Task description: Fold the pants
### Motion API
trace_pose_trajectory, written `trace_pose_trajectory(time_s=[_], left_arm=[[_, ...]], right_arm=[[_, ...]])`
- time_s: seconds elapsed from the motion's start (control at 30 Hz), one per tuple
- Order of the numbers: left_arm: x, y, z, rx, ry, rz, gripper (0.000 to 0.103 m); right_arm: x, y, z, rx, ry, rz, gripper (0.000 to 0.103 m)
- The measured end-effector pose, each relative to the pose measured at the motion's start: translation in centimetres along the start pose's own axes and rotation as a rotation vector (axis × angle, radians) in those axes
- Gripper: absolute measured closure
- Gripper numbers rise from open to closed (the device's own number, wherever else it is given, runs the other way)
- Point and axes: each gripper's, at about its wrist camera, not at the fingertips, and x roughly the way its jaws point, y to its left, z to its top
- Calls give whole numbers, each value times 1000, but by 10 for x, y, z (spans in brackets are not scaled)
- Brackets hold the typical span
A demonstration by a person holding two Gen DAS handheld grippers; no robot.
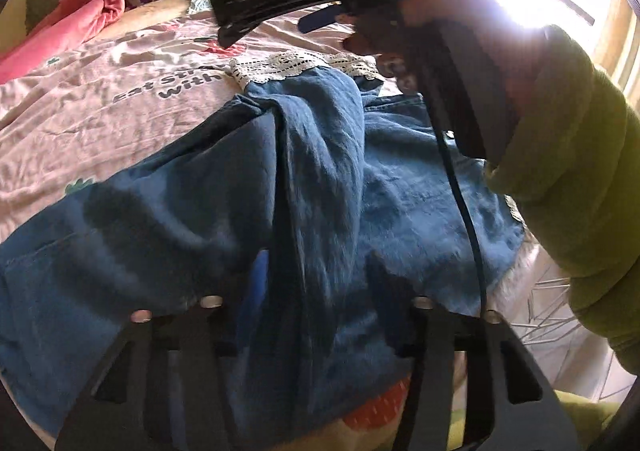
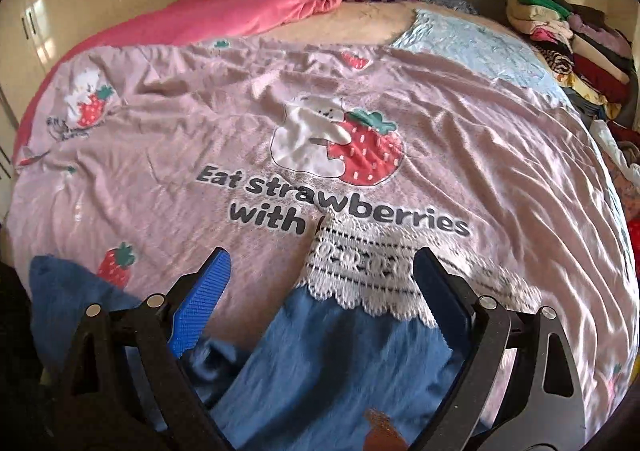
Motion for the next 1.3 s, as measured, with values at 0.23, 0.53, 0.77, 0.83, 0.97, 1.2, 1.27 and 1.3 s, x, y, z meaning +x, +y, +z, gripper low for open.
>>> trace_pose_trajectory(time_s=[0.23,0.53,0.77,0.83,0.97,1.2,1.27,1.3], left_arm=[[10,-7,-12,50,1,-38,90],[7,-2,-12,53,-10,-57,90],[4,7,-13,40,-21,-54,89],[3,6,-14,40,-26,-49,85],[-1,6,-16,33,-43,-33,73],[-3,7,-13,3,-75,-4,57],[-4,5,-14,3,-86,12,57],[-5,5,-14,3,-88,14,57]], right_arm=[[42,-2,8,23,83,-20,17],[73,-20,1,112,107,-43,56],[37,-37,-9,138,51,-29,90],[26,-45,-11,164,36,-26,91],[-9,-66,-28,219,-10,-15,91],[-67,-97,-74,298,-61,-18,91],[-81,-102,-88,317,-74,-26,91],[-88,-105,-96,325,-78,-28,91]])
